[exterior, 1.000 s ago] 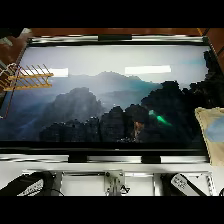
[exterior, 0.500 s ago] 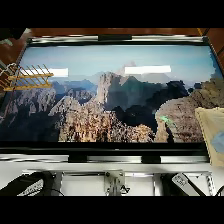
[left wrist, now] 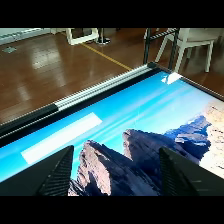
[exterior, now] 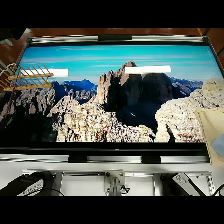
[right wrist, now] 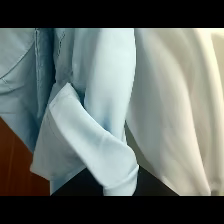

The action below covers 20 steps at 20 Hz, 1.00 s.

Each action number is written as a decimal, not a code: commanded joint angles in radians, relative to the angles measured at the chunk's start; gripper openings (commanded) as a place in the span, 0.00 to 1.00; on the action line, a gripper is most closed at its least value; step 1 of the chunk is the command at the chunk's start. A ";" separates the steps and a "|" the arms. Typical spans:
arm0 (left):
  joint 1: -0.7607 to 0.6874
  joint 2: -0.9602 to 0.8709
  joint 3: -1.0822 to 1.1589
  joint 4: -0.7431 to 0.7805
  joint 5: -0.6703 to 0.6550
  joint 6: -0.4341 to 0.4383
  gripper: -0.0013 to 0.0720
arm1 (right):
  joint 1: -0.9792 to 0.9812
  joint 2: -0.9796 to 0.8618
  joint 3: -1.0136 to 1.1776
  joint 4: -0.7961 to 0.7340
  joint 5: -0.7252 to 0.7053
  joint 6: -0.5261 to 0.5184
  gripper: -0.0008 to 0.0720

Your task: Fold the shirts.

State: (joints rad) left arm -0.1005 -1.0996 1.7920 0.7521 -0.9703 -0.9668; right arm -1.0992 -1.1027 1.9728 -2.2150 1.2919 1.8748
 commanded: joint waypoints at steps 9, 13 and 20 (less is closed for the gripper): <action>0.001 0.000 0.000 0.000 0.000 0.000 0.85 | 0.089 -0.060 0.000 0.378 -0.240 -0.216 0.11; 0.001 0.000 0.000 0.000 0.000 0.000 0.85 | 0.105 -0.113 0.000 0.256 -0.257 -0.086 0.11; 0.001 0.000 0.000 0.000 0.000 -0.087 0.85 | 0.088 -0.182 0.000 0.145 -0.386 -0.006 0.11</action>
State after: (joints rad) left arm -0.1001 -1.0996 1.7920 0.7521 -0.9699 -1.0130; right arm -1.0042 -1.2625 1.9724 -2.0216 0.9890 1.8126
